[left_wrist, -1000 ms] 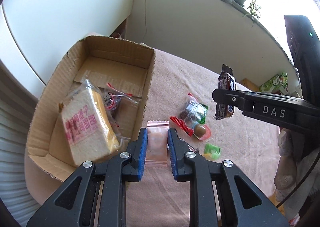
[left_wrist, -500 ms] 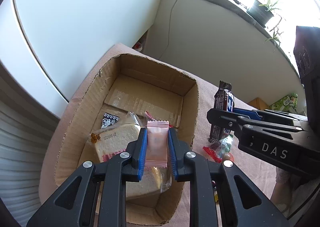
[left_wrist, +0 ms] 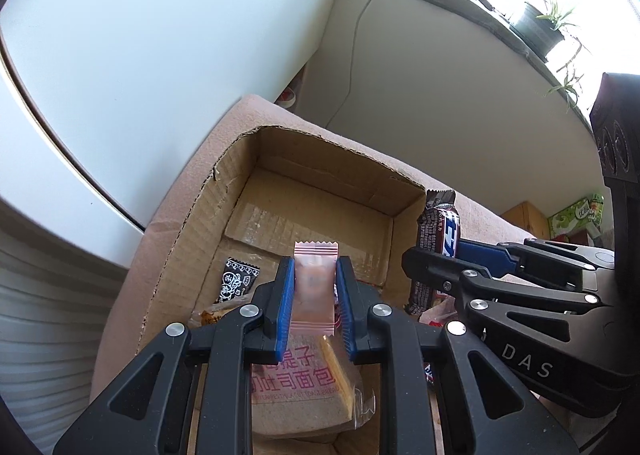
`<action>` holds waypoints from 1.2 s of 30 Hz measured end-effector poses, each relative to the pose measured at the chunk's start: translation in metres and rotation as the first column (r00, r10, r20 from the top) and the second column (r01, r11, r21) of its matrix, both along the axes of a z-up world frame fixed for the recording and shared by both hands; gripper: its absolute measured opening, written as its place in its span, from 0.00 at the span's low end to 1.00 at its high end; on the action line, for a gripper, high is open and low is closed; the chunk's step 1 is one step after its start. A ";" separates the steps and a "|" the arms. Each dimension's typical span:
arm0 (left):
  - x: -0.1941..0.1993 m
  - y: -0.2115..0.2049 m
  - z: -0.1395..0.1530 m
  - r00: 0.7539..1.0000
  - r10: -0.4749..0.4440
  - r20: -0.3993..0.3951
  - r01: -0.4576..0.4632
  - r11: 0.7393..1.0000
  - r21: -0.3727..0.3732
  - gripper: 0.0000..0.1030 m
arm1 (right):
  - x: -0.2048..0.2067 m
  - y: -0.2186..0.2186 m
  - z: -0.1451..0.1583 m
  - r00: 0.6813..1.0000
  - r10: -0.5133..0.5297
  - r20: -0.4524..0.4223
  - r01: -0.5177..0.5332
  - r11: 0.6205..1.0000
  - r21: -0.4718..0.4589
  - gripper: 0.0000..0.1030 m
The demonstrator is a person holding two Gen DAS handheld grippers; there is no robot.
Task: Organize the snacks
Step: 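Open both tools to drop the candies into the box, then move both tools back over the remaining snacks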
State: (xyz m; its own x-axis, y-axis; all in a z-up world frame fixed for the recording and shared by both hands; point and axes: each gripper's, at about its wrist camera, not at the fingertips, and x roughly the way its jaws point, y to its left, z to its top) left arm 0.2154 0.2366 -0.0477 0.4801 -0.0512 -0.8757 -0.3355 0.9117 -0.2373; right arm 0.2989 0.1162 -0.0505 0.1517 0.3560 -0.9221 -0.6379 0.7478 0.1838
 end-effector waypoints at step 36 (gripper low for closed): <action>-0.039 -0.057 0.020 0.989 -0.144 0.038 0.142 0.988 0.056 0.42 | -0.016 -0.118 0.010 0.991 0.010 0.136 -0.003 0.999 -0.048 0.60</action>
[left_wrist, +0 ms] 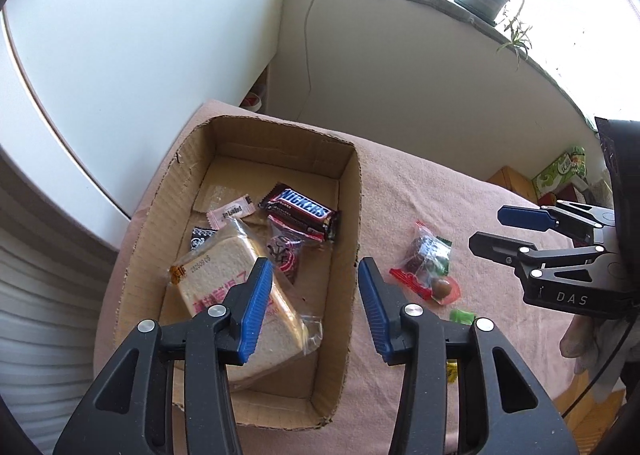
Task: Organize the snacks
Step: 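Move both tools back over the remaining snacks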
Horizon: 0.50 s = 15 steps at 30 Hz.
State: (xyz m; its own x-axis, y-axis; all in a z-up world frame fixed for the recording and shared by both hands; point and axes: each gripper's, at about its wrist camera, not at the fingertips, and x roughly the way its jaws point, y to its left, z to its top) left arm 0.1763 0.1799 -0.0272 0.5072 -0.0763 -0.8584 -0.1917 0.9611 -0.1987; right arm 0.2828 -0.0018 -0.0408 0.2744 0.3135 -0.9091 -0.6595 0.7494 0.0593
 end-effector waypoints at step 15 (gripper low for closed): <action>-0.008 -0.070 -0.016 0.995 -0.090 -0.048 0.086 0.992 -0.095 0.42 | -0.004 -0.092 -0.034 0.983 -0.171 -0.067 0.170 0.985 -0.028 0.60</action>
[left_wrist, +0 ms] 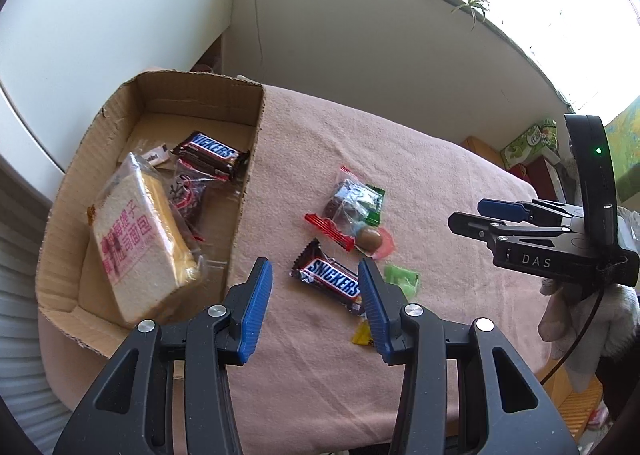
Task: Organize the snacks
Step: 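Move both tools back over the remaining snacks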
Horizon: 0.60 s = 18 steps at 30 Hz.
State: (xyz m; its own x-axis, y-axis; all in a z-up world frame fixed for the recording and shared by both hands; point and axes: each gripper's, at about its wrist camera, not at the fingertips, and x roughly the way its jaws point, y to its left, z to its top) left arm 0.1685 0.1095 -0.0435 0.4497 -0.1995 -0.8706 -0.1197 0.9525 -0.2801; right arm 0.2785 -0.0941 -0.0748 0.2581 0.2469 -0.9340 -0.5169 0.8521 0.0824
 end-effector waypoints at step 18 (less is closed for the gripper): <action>-0.005 -0.046 -0.053 0.991 -0.033 -0.129 0.023 0.997 -0.080 0.41 | -0.041 -0.007 -0.042 0.983 0.111 -0.143 -0.106 0.993 0.042 0.55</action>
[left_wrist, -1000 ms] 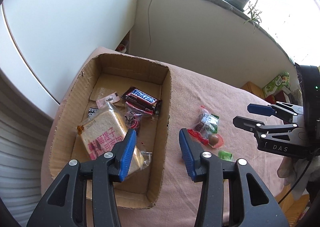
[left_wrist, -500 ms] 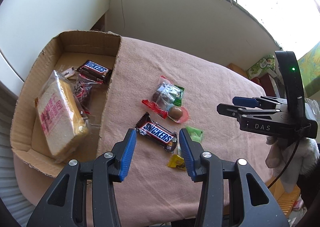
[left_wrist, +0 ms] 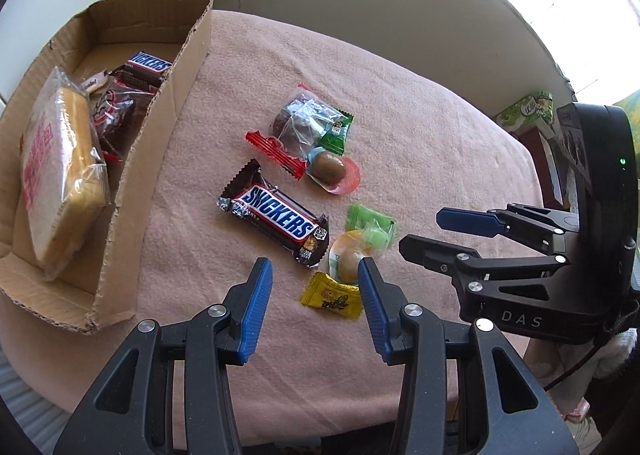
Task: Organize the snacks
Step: 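Move both tools back over the remaining snacks, then lower the left tool onto the large Snickers bar and close it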
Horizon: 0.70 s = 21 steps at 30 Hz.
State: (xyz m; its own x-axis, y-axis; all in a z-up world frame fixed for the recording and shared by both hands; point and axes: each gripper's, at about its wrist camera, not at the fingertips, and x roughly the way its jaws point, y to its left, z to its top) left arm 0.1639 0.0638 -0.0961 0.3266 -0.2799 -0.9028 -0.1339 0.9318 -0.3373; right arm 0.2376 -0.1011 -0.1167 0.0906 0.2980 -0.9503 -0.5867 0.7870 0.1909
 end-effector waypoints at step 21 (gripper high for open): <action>0.025 0.021 -0.023 0.991 0.106 -0.083 -0.112 0.992 -0.061 0.37 | 0.003 0.029 -0.020 0.999 -0.006 -0.053 0.008 0.999 0.043 0.40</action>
